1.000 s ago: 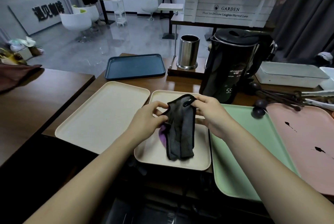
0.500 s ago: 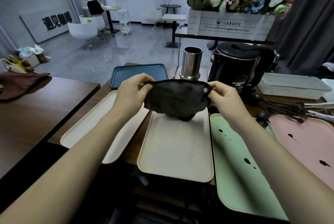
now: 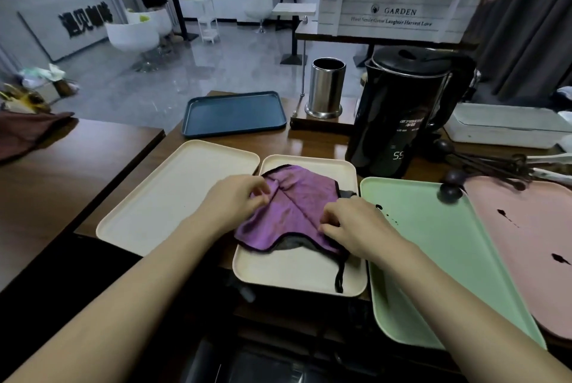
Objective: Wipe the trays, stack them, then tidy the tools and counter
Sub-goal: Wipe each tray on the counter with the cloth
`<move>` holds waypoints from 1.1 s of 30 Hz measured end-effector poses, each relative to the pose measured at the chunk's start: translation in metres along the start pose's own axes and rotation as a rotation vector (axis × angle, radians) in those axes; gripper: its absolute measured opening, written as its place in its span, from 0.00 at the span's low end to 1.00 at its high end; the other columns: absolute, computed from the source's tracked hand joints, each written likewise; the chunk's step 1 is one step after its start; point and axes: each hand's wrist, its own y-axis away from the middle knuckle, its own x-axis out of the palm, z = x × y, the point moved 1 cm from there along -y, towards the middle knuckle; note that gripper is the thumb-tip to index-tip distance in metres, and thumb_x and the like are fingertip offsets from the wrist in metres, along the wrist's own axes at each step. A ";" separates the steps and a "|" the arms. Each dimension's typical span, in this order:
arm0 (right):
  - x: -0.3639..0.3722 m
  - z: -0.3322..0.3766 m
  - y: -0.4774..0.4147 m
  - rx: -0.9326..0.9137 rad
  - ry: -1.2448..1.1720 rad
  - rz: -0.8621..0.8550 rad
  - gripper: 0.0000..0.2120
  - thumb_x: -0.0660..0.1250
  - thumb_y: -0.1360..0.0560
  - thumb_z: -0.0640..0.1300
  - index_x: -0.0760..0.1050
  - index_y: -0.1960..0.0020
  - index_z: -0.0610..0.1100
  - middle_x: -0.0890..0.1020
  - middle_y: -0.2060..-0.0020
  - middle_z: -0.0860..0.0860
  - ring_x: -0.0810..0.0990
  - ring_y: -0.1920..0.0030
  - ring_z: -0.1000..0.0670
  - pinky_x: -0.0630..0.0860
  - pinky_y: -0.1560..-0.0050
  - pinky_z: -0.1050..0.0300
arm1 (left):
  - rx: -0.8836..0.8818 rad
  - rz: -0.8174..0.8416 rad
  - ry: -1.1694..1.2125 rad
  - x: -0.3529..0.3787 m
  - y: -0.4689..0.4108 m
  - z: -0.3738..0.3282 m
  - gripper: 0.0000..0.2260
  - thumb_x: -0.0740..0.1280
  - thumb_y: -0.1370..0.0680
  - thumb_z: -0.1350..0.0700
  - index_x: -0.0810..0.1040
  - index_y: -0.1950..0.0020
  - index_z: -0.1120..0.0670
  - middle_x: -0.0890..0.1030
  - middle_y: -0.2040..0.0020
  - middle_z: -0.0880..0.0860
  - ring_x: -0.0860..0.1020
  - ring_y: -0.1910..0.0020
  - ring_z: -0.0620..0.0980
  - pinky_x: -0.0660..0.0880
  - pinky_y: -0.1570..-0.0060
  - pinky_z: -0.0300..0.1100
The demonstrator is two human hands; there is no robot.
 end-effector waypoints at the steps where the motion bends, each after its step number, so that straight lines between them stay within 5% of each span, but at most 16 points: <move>1: 0.003 0.003 -0.003 0.012 0.018 0.013 0.06 0.66 0.25 0.53 0.80 0.52 0.53 0.83 0.55 0.54 0.78 0.50 0.44 0.67 0.60 0.53 | -0.001 -0.025 -0.012 0.004 -0.007 0.000 0.06 0.72 0.23 0.50 0.83 0.46 0.45 0.83 0.52 0.45 0.80 0.51 0.50 0.75 0.51 0.46; 7: -0.004 -0.006 -0.023 0.125 -0.135 0.201 0.03 0.65 0.26 0.47 0.78 0.55 0.52 0.81 0.58 0.54 0.79 0.53 0.46 0.71 0.59 0.55 | 0.087 -0.069 0.011 0.019 -0.034 -0.006 0.07 0.71 0.22 0.53 0.82 0.45 0.46 0.84 0.50 0.46 0.80 0.49 0.51 0.76 0.49 0.48; 11: -0.025 -0.011 -0.049 0.178 -0.066 -0.222 0.04 0.62 0.20 0.49 0.75 0.50 0.52 0.79 0.58 0.50 0.79 0.52 0.37 0.69 0.58 0.50 | 0.053 -0.048 0.116 0.028 -0.035 -0.003 0.14 0.70 0.21 0.52 0.80 0.35 0.45 0.85 0.46 0.46 0.81 0.47 0.50 0.75 0.45 0.45; 14: -0.036 -0.015 -0.087 0.251 -0.246 -0.442 0.02 0.59 0.19 0.49 0.70 0.50 0.51 0.84 0.62 0.49 0.81 0.56 0.36 0.73 0.56 0.49 | 0.057 -0.065 0.122 0.032 -0.034 0.002 0.15 0.68 0.20 0.54 0.79 0.35 0.43 0.86 0.46 0.44 0.82 0.47 0.47 0.76 0.46 0.46; 16: -0.032 -0.019 -0.113 0.296 -0.427 -0.419 0.03 0.57 0.21 0.49 0.69 0.50 0.53 0.85 0.64 0.50 0.83 0.57 0.38 0.77 0.51 0.47 | 0.060 -0.080 0.114 0.032 -0.036 0.006 0.14 0.68 0.20 0.56 0.79 0.36 0.44 0.86 0.46 0.43 0.82 0.47 0.45 0.76 0.47 0.44; 19: -0.015 -0.019 -0.122 0.307 -0.352 -0.210 0.15 0.58 0.20 0.47 0.69 0.35 0.57 0.82 0.42 0.44 0.78 0.43 0.36 0.70 0.48 0.50 | 0.083 -0.112 0.079 0.031 -0.041 0.010 0.14 0.67 0.20 0.58 0.80 0.37 0.44 0.86 0.46 0.42 0.82 0.46 0.45 0.77 0.47 0.43; 21: -0.007 -0.018 -0.107 0.248 -0.316 -0.161 0.22 0.59 0.19 0.45 0.67 0.27 0.57 0.80 0.36 0.46 0.76 0.37 0.38 0.71 0.42 0.49 | 0.089 -0.114 0.064 0.030 -0.047 0.012 0.12 0.68 0.21 0.58 0.82 0.41 0.44 0.86 0.49 0.44 0.83 0.48 0.48 0.78 0.49 0.45; 25: -0.003 -0.033 -0.074 0.100 -0.213 -0.231 0.12 0.65 0.20 0.46 0.81 0.39 0.55 0.82 0.43 0.53 0.77 0.43 0.45 0.70 0.42 0.54 | 0.146 -0.091 -0.022 0.033 -0.057 0.017 0.07 0.70 0.21 0.53 0.85 0.46 0.43 0.86 0.52 0.48 0.82 0.53 0.56 0.77 0.56 0.47; 33: 0.014 -0.053 -0.056 0.101 0.064 -0.156 0.16 0.66 0.22 0.58 0.78 0.35 0.60 0.78 0.41 0.56 0.69 0.44 0.46 0.69 0.41 0.51 | 0.208 -0.079 -0.192 0.033 -0.052 0.032 0.13 0.72 0.23 0.45 0.84 0.39 0.43 0.85 0.47 0.44 0.73 0.56 0.52 0.73 0.55 0.47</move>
